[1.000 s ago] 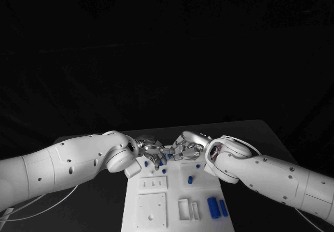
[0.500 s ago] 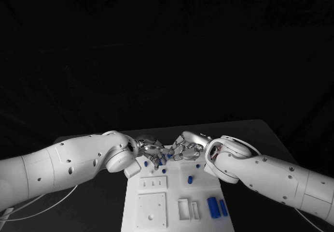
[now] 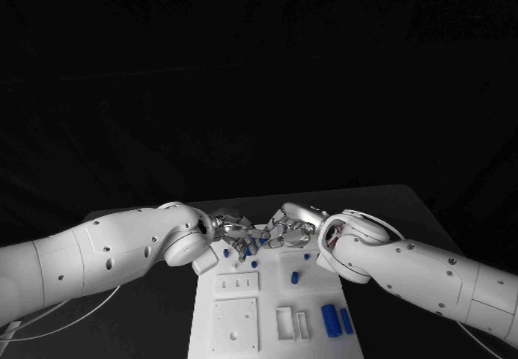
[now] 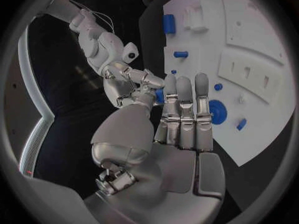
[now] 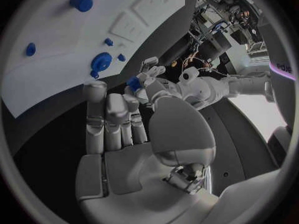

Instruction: Assemble the parts on the task board

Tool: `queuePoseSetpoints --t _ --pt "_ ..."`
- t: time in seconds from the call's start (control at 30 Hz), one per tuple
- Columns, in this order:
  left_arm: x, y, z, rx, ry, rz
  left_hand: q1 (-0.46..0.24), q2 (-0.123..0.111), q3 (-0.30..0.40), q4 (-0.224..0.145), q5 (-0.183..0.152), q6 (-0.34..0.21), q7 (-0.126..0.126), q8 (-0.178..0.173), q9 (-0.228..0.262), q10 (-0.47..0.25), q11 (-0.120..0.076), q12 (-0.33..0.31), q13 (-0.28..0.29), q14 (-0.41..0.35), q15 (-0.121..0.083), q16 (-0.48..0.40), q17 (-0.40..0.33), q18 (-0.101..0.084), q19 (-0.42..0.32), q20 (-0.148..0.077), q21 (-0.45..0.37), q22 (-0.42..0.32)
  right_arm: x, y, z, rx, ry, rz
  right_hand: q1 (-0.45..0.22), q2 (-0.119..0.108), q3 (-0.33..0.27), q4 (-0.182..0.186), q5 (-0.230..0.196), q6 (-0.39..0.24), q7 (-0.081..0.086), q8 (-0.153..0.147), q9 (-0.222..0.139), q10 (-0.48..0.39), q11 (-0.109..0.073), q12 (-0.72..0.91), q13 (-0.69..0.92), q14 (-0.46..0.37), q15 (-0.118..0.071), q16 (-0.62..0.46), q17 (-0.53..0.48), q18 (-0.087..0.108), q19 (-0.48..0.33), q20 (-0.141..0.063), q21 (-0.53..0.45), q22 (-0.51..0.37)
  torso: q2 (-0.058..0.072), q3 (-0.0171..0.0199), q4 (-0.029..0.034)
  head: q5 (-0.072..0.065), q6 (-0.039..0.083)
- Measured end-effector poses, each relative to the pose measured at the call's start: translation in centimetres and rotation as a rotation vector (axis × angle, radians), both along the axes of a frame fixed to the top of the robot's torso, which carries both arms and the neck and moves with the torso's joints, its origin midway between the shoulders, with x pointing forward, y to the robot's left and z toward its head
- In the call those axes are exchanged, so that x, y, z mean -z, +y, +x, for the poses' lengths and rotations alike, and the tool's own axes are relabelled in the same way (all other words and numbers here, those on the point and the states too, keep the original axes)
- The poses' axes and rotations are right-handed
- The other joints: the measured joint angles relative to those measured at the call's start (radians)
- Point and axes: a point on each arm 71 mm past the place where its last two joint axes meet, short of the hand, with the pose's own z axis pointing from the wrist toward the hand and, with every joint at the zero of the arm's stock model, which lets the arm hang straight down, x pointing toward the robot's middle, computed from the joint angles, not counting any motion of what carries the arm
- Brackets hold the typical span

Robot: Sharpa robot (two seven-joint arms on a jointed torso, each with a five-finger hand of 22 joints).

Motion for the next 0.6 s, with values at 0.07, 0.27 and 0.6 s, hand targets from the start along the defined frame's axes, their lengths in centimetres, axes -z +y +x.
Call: queuePoseSetpoints --t 0.07,0.27,0.6 --pt "-0.01 0.01 0.01 0.000 -0.001 0.000 0.000 0.000 -0.002 -0.002 0.000 0.000 0.000 -0.003 -0.001 0.000 0.000 0.000 0.000 0.000 0.000 0.000 0.000 0.000 0.002 -0.002 -0.004 0.005 0.00 -0.01 0.00 0.000 0.000 0.000 -0.005 -0.005 -0.005 0.005 0.001 -0.012 0.003 0.001 0.000 0.000 0.000 0.000 -0.003 -0.002 0.002 -0.001 -0.002 0.000 0.000 0.000 -0.002 0.000 0.000 0.0001 0.0000 0.000 0.000" --pt "0.03 0.04 0.01 0.003 -0.003 0.004 0.000 0.000 -0.008 -0.008 0.010 0.005 0.005 -0.018 -0.014 0.009 -0.002 0.000 -0.006 0.000 0.000 0.000 -0.001 0.000 0.007 0.000 -0.012 0.017 0.00 -0.13 0.04 0.004 0.002 0.005 -0.004 -0.022 -0.049 0.027 0.005 -0.068 0.019 0.003 0.000 -0.017 0.017 -0.023 -0.020 -0.011 0.011 -0.019 -0.014 0.000 -0.004 0.004 -0.035 0.000 0.000 0.0003 -0.0001 0.000 -0.001" --pt "0.08 0.22 0.04 0.004 -0.005 0.010 0.000 0.000 -0.016 -0.019 0.026 0.015 0.014 -0.044 -0.015 0.020 -0.002 -0.015 -0.013 0.004 -0.004 0.000 0.001 0.000 0.011 -0.003 -0.025 0.039 0.00 -0.71 0.23 0.023 0.008 0.023 0.063 -0.065 -0.221 0.144 0.057 -0.386 0.059 -0.002 -0.012 -0.099 0.049 -0.066 -0.099 -0.049 0.041 -0.070 -0.066 0.031 -0.003 0.029 -0.199 0.001 0.000 0.0003 0.0000 0.002 -0.001"
